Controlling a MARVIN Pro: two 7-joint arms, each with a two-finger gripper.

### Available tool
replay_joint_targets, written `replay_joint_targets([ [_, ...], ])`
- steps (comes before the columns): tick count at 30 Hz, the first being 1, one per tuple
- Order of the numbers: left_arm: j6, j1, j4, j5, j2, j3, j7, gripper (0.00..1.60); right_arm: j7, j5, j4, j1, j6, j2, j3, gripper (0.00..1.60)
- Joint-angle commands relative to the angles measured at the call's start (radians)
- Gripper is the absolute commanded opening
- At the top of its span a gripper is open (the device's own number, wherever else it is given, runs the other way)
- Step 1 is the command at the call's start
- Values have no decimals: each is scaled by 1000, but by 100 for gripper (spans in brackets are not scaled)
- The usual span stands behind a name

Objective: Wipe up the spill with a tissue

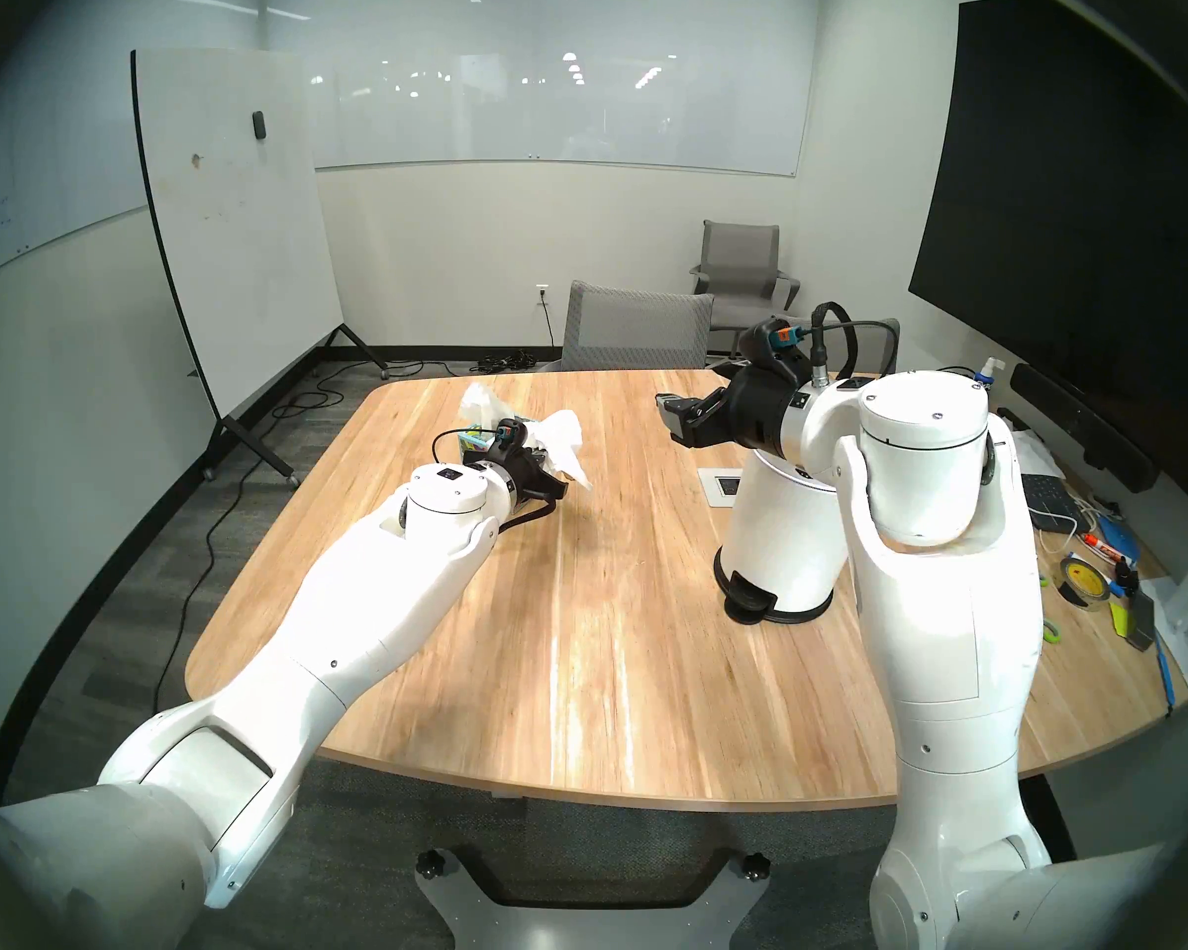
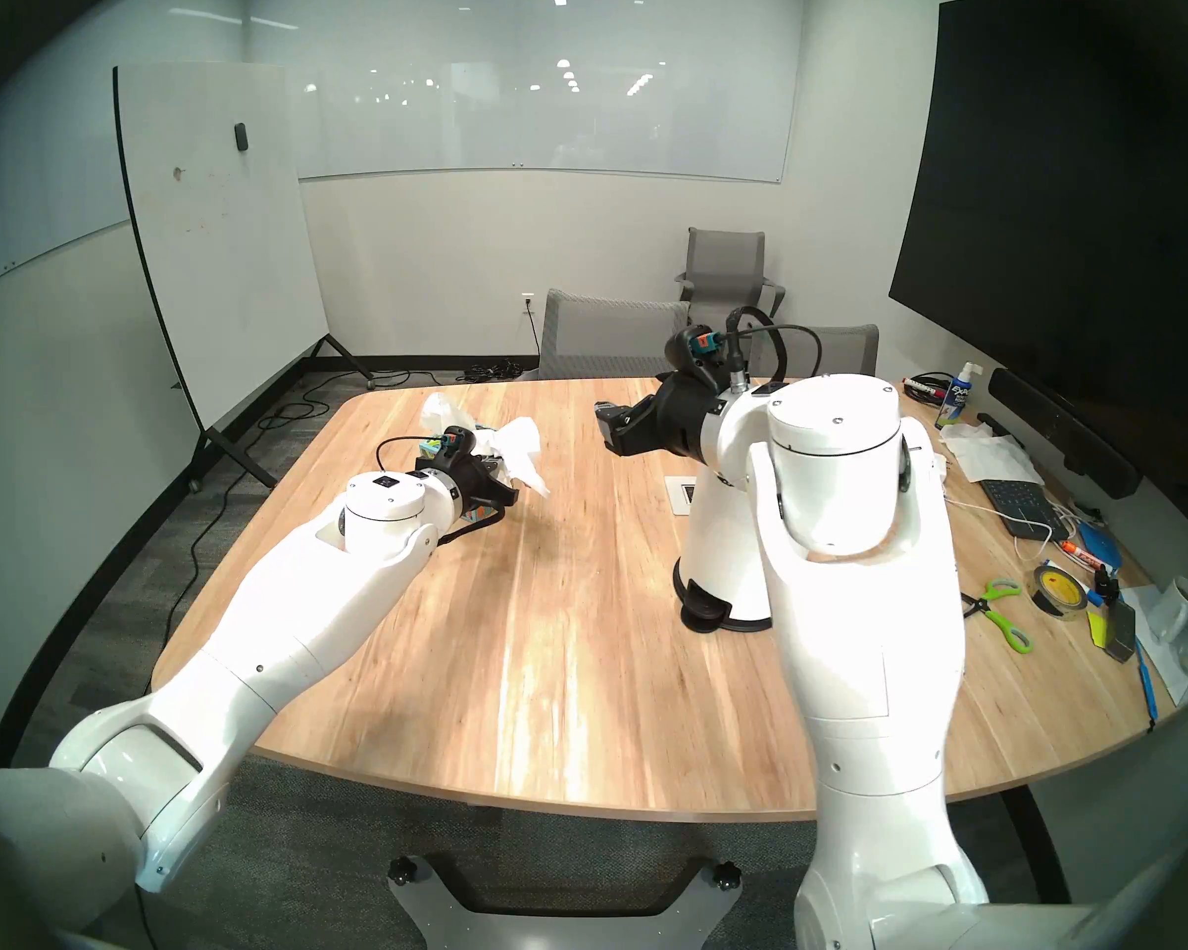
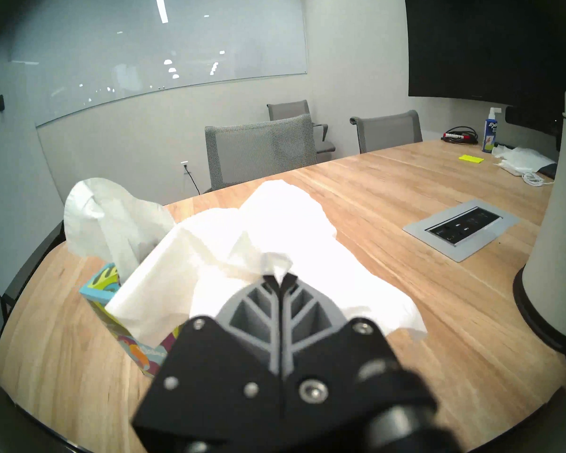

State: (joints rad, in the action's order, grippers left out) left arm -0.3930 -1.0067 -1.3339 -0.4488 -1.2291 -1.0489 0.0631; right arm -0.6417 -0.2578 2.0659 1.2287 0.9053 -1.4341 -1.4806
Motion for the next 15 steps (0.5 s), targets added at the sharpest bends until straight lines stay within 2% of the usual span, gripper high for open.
replay_joint_targets([
  [1,-48,11,-122,-35,-15,-50,43,0,0,1,16,-11,-2,-1,0,160],
  [2,-41,15,-116,-36,-22,-54,51,0,-1,1,16,-11,-2,-1,0,160],
  [9,-110,-38,-216,-64,-30,-98,145,0,-1,0,17,-11,-2,-1,0,160],
  [14,-89,-103,-269,-60,-11,-96,165,0,-1,0,18,-11,-1,0,0,160],
  [15,-60,-126,-299,-49,-1,-93,170,0,-1,0,17,-11,-2,-1,0,160],
])
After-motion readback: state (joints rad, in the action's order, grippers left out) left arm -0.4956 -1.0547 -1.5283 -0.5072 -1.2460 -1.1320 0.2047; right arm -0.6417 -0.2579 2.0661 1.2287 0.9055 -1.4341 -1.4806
